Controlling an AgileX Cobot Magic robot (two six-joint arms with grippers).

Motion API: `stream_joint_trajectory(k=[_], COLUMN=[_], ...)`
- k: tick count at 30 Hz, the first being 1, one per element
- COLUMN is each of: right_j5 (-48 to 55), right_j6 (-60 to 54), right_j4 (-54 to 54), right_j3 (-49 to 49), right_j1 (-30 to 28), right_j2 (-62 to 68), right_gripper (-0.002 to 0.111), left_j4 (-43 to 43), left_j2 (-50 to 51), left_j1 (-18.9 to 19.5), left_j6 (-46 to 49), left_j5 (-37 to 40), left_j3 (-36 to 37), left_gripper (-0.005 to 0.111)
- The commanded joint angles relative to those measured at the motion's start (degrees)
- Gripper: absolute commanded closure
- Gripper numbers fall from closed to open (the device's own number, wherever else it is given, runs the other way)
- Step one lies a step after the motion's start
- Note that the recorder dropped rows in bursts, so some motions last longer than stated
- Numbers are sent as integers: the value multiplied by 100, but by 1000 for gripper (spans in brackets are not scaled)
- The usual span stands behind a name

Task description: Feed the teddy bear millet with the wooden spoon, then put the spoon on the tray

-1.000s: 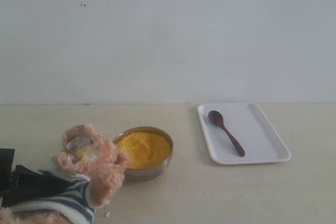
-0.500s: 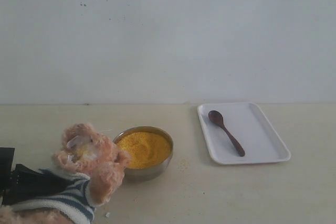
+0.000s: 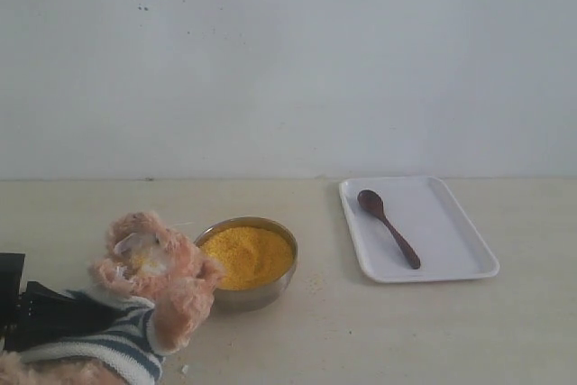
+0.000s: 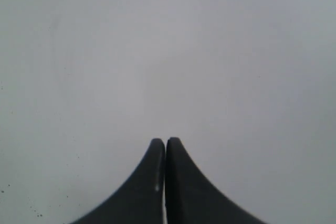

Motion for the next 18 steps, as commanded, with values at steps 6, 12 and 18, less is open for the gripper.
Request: stream_joint_trajectory(k=[6, 12, 18], right_j5=[568, 2120, 2094], right_j6=[-1, -22, -871], right_j4=[315, 318, 318], right_j3=[7, 123, 689], right_j1=[-38, -38, -38], right_j2=[37, 37, 37], right_gripper=[108, 108, 108], left_j4=[-66, -51, -6], left_j2=[-35, -35, -35], left_j1=[-8, -8, -8], left_j6=[-32, 110, 165], left_j5=[137, 137, 137], left_j3=[1, 1, 1], left_gripper=[103, 103, 103])
